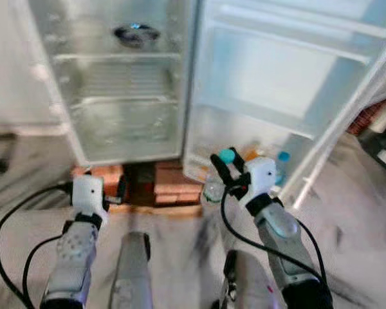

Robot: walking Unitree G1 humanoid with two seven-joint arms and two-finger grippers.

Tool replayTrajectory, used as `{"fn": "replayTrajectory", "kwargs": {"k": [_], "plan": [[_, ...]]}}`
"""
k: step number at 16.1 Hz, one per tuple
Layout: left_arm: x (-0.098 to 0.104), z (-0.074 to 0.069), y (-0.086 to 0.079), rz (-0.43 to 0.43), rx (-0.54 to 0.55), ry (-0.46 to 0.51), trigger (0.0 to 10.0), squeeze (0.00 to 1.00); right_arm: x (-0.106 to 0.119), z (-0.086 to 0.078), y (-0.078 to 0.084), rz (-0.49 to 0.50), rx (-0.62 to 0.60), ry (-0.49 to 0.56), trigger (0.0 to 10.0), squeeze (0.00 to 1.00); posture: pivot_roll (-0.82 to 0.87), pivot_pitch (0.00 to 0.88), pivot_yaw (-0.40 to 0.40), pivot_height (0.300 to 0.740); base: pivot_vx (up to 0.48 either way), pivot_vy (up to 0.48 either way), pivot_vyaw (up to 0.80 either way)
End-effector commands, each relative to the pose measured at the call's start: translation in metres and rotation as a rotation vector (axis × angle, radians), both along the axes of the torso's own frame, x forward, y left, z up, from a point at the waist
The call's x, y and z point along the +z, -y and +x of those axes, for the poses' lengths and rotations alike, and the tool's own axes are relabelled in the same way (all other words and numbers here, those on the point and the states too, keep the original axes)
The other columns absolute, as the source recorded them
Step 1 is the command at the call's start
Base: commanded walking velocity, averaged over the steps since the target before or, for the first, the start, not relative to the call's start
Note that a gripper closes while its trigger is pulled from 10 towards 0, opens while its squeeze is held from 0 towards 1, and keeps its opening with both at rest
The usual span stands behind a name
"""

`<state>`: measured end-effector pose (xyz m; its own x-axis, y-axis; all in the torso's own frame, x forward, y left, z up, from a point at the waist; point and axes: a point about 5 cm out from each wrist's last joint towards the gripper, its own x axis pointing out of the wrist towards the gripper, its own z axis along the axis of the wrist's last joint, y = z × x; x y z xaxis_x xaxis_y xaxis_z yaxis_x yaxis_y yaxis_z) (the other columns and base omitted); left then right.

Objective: Restocking fridge

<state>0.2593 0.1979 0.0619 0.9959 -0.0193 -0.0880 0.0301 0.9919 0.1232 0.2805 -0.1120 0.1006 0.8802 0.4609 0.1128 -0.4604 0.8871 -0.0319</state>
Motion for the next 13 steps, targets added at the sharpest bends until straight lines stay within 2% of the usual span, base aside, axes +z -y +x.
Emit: {"fn": "replayTrajectory", "kwargs": {"k": [1, 6, 13], "plan": [[0.0016, 0.0022, 0.0064, -0.009, -0.020, 0.011, 10.0, 0.00, 0.0073, 0.0017, 0.0058, -0.007, -0.024, 0.042, 10.0, 0.00, 0.10, 0.065, -0.057, 0.591, 0.360, 0.000, 0.00], [0.0003, 0.0014, 0.0082, -0.009, -0.022, 0.003, 10.0, 0.00, 0.0075, 0.0037, 0.0082, -0.020, -0.026, 0.045, 10.0, 0.00, 0.10, 0.068, -0.059, 0.591, 0.326, 0.000, 0.00], [-0.0008, 0.0021, 0.0093, -0.011, -0.014, -0.003, 10.0, 0.00, 0.0062, 0.0009, 0.0042, -0.013, 0.000, 0.038, 10.0, 0.00, 0.10, 0.073, -0.057, 0.591, 0.000, 0.000, 0.00]]}}
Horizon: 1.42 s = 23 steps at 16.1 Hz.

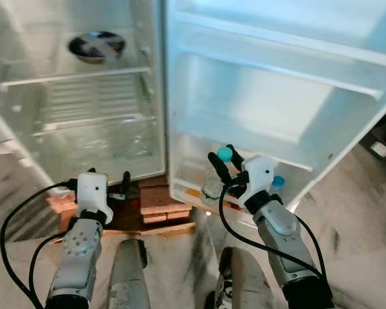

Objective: Restocking fridge

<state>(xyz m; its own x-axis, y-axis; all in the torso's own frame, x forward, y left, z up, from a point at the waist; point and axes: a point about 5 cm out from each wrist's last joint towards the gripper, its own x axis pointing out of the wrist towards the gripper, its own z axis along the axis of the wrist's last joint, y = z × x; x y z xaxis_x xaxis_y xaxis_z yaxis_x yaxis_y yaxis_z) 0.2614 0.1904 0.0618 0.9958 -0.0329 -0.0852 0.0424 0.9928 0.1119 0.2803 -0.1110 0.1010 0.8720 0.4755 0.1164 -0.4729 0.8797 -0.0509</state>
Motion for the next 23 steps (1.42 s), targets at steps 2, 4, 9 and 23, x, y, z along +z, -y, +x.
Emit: {"fn": "replayTrajectory", "kwargs": {"k": [2, 4, 9, 23], "plan": [[-0.002, 0.000, 0.001, 0.004, 0.002, -0.011, 10.0, 0.00, 0.006, 0.001, 0.004, 0.003, -0.007, 0.023, 10.0, 0.00, 0.10, 0.078, -0.060, 0.591, 0.000, 0.000, 0.00], [-0.008, -0.006, -0.003, 0.010, 0.017, -0.038, 10.0, 0.00, 0.005, 0.000, 0.000, 0.006, 0.010, 0.018, 10.0, 0.00, 0.11, 0.084, -0.062, 0.566, 0.000, 0.000, 0.00], [-0.016, -0.017, -0.006, 0.016, 0.022, -0.074, 10.0, 0.00, 0.005, -0.001, -0.012, 0.005, 0.057, 0.027, 10.0, 0.00, 0.11, 0.102, -0.062, 0.523, 0.000, 0.000, 0.00], [-0.001, -0.046, -0.009, 0.046, 0.031, -0.076, 10.0, 0.00, 0.040, 0.066, -0.056, -0.459, 0.066, 0.391, 10.0, 0.00, 0.20, 0.222, -0.087, 0.523, 0.000, 0.000, 0.00]]}}
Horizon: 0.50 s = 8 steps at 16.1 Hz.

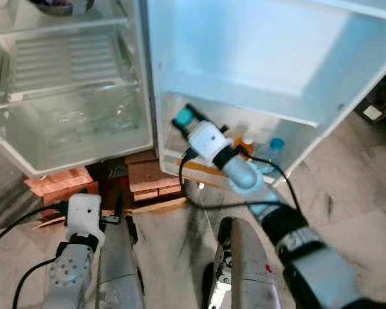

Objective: Restocking fridge

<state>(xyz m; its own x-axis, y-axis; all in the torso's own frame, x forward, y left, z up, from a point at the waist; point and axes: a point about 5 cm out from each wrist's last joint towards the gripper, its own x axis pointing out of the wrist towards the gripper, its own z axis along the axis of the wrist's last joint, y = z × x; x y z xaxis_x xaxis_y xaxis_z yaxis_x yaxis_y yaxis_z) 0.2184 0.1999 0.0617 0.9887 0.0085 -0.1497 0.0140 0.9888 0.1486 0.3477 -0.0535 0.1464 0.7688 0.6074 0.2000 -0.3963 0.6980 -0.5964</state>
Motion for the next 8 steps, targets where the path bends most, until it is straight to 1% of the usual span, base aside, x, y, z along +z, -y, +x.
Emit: {"fn": "replayTrajectory", "kwargs": {"k": [1, 2, 3, 5, 6, 8], "plan": [[0.002, -0.003, 0.000, 0.014, -0.004, -0.011, 10.0, 0.00, -0.014, 0.000, 0.005, -0.064, -0.038, -0.005, 10.0, 0.00, 0.21, 0.223, -0.087, 0.523, 0.000, 0.000, 0.00], [0.003, -0.003, -0.002, 0.018, 0.000, -0.011, 10.0, 0.00, -0.024, 0.001, 0.006, -0.069, -0.066, -0.062, 10.0, 0.00, 0.23, 0.222, -0.089, 0.523, 0.000, 0.000, 0.00], [0.004, -0.003, -0.003, 0.019, 0.004, -0.012, 10.0, 0.00, -0.030, 0.001, 0.007, -0.072, -0.087, -0.092, 10.0, 0.00, 0.23, 0.222, -0.090, 0.523, 0.000, 0.000, 0.00], [0.004, -0.004, -0.005, 0.025, 0.010, -0.018, 10.0, 0.00, -0.053, -0.004, 0.006, -0.043, -0.124, -0.251, 10.0, 0.00, 0.23, 0.220, -0.092, 0.523, 0.000, 0.000, 0.00], [0.004, -0.005, -0.005, 0.027, 0.012, -0.023, 10.0, 0.00, -0.066, -0.008, 0.009, -0.044, -0.163, -0.317, 10.0, 0.00, 0.23, 0.219, -0.093, 0.523, 0.000, 0.000, 0.00], [0.002, -0.005, -0.002, 0.026, 0.008, -0.032, 10.0, 0.00, -0.079, -0.012, 0.016, -0.015, -0.212, -0.400, 10.0, 0.00, 0.23, 0.216, -0.094, 0.523, 0.000, 0.000, 0.00]]}}
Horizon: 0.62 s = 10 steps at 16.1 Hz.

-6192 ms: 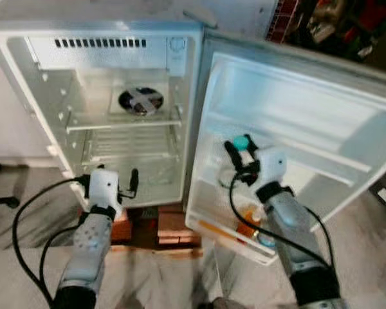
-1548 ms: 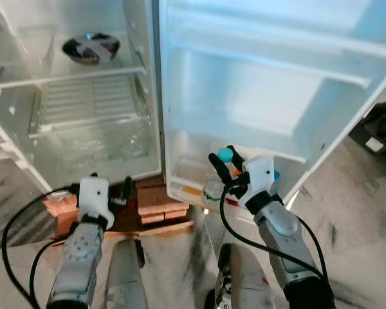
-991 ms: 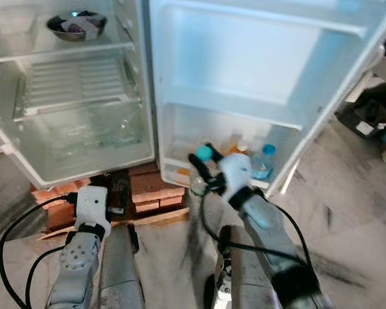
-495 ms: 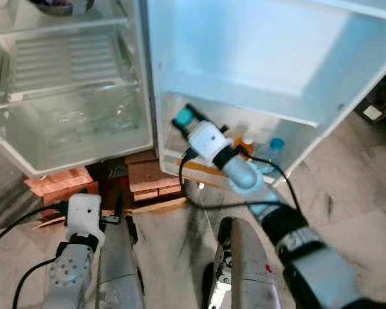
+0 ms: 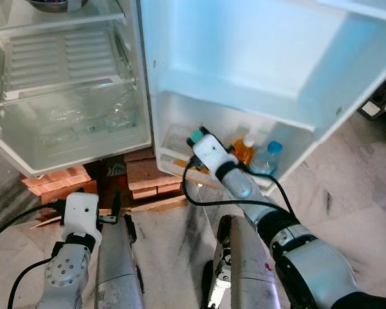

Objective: Restocking fridge

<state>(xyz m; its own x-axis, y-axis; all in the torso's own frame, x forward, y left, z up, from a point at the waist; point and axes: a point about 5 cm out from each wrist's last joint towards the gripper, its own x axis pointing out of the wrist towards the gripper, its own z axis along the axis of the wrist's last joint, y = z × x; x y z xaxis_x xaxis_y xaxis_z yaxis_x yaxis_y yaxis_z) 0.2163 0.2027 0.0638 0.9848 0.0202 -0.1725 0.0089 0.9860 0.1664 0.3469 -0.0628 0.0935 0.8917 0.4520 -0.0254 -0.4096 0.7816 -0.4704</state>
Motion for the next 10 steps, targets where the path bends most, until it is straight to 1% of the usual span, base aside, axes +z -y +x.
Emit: {"fn": "replayTrajectory", "kwargs": {"k": [1, 5, 6, 7, 8, 9, 10], "plan": [[-0.0010, -0.0025, 0.0015, 0.007, -0.002, -0.012, 10.0, 0.00, -0.0302, -0.0122, 0.0076, -0.018, -0.032, -0.152, 10.0, 0.00, 0.23, 0.212, -0.096, 0.523, 0.000, 0.000, 0.00], [-0.0008, 0.0026, 0.0025, 0.006, 0.006, -0.009, 10.0, 0.00, -0.0393, -0.0153, 0.0078, -0.001, -0.044, -0.234, 10.0, 0.00, 0.24, 0.196, -0.109, 0.523, 0.000, 0.000, 0.00], [-0.0013, 0.0026, 0.0028, 0.007, 0.008, -0.011, 10.0, 0.00, -0.0380, -0.0150, 0.0053, -0.004, -0.037, -0.228, 10.0, 0.00, 0.24, 0.191, -0.112, 0.523, 0.000, 0.000, 0.00], [-0.0017, 0.0023, 0.0031, 0.006, 0.010, -0.012, 10.0, 0.00, -0.0363, -0.0141, 0.0027, 0.010, -0.030, -0.234, 10.0, 0.31, 0.24, 0.191, -0.113, 0.523, 0.000, 0.000, 0.00], [-0.0021, 0.0018, 0.0038, 0.006, 0.011, -0.013, 10.0, 0.00, -0.0352, -0.0135, 0.0019, 0.011, -0.030, -0.231, 10.0, 0.73, 0.24, 0.190, -0.115, 0.523, 0.000, 0.000, 0.00], [-0.0025, 0.0016, 0.0040, 0.005, 0.013, -0.014, 10.0, 0.00, -0.0321, -0.0115, 0.0010, 0.008, -0.040, -0.212, 10.0, 1.00, 0.24, 0.189, -0.117, 0.523, 0.000, 0.000, 0.00], [-0.0027, 0.0015, 0.0041, 0.005, 0.014, -0.015, 10.0, 0.00, -0.0309, -0.0110, 0.0008, -0.004, -0.038, -0.197, 10.0, 1.00, 0.24, 0.188, -0.117, 0.523, 0.000, 0.000, 0.00]]}}
